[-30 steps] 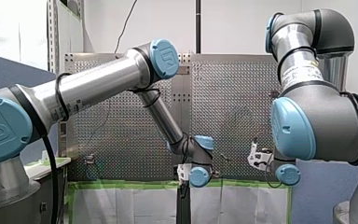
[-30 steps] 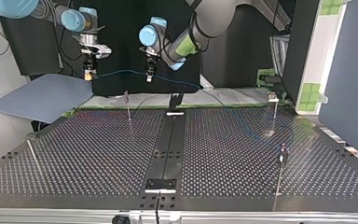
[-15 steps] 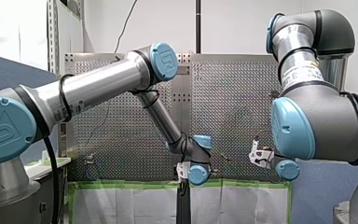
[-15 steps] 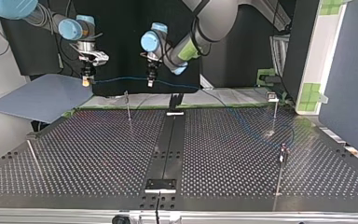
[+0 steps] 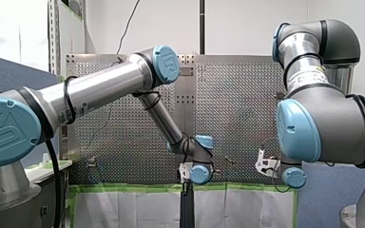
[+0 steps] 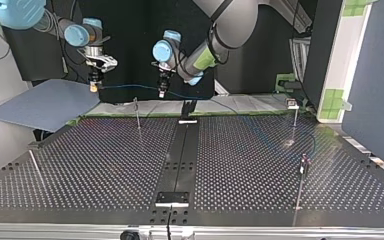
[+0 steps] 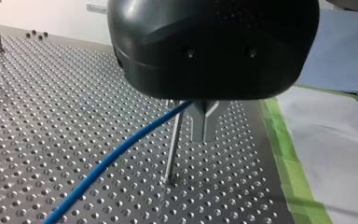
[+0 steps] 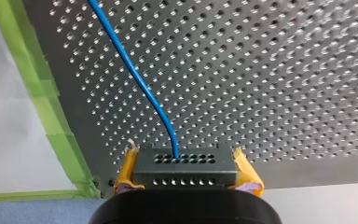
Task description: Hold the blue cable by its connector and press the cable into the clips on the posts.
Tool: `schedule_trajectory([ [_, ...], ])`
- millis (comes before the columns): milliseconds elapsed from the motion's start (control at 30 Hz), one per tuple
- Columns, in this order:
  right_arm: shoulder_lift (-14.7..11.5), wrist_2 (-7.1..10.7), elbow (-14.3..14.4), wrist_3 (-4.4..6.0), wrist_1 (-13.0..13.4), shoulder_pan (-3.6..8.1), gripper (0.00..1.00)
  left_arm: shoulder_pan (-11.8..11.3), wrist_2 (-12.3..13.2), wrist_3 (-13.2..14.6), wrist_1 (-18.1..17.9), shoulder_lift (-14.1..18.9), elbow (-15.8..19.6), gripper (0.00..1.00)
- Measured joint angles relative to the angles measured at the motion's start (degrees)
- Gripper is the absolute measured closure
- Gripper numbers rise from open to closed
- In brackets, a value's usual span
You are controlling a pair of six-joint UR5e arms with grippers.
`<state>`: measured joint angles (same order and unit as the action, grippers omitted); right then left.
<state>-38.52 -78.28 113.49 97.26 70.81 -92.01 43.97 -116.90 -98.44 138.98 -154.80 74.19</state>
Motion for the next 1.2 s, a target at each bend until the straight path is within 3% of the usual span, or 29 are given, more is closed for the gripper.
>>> schedule_trajectory([
  [333,0.51,-0.03,-3.94,0.51,-3.68,0.51,1.00,-0.29,1.07,0.46,0.98,-0.01,-1.82,1.00],
  [833,0.58,-0.04,-7.21,1.13,-4.60,0.59,1.00,-0.82,1.61,1.37,3.07,-0.18,-4.86,1.00],
  [1200,0.66,0.01,-7.67,1.01,-4.55,0.59,1.00,-0.97,2.13,0.34,6.77,-4.24,-9.35,1.00],
])
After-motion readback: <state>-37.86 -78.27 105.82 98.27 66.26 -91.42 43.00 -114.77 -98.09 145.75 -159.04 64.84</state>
